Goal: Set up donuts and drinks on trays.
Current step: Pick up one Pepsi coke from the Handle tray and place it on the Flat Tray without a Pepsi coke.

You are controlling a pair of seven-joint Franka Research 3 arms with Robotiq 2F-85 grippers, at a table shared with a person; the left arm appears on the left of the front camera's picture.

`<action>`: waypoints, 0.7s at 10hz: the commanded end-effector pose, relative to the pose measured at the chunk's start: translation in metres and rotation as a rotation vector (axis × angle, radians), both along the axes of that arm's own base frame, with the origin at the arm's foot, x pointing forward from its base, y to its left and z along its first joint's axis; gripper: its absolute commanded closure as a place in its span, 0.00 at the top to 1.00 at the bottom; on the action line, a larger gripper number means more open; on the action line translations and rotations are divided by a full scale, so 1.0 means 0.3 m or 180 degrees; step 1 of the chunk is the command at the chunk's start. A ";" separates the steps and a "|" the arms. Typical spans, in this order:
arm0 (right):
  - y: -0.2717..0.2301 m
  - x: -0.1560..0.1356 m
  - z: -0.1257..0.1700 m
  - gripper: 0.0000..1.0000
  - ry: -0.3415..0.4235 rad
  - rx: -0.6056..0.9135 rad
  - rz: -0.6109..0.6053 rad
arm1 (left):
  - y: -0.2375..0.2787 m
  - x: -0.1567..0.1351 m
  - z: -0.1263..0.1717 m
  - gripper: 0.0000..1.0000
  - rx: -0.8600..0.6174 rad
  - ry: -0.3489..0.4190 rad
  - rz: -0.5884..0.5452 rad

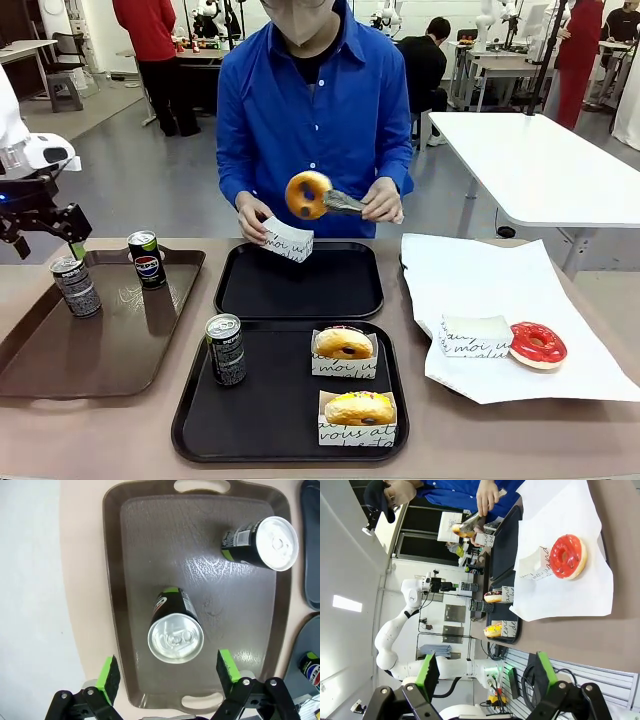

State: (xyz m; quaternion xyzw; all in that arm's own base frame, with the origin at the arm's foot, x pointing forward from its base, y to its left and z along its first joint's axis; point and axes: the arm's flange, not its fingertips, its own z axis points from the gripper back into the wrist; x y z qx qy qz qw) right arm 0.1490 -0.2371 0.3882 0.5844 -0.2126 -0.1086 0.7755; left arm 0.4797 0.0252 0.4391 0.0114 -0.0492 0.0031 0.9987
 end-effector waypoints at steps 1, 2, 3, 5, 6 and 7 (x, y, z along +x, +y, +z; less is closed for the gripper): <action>-0.001 0.004 0.002 1.00 -0.0079 0.0012 -0.0008 | 0.022 0.032 -0.005 1.00 0.0022 0.0032 -0.0035; -0.001 0.004 0.002 1.00 -0.0079 0.0012 -0.0008 | 0.017 0.034 -0.025 1.00 0.0008 0.0060 -0.0028; -0.001 0.004 0.002 1.00 -0.0079 0.0012 -0.0008 | 0.009 0.043 -0.045 1.00 -0.0006 0.0069 -0.0013; -0.001 0.004 0.002 1.00 -0.0079 0.0012 -0.0008 | 0.003 0.059 -0.081 1.00 0.0008 0.0074 0.0008; -0.001 0.004 0.002 1.00 -0.0079 0.0012 -0.0008 | 0.003 0.071 -0.097 1.00 0.0003 0.0094 0.0029; -0.001 0.004 0.002 1.00 -0.0079 0.0012 -0.0008 | 0.002 0.080 -0.115 1.00 -0.0044 0.0098 0.0033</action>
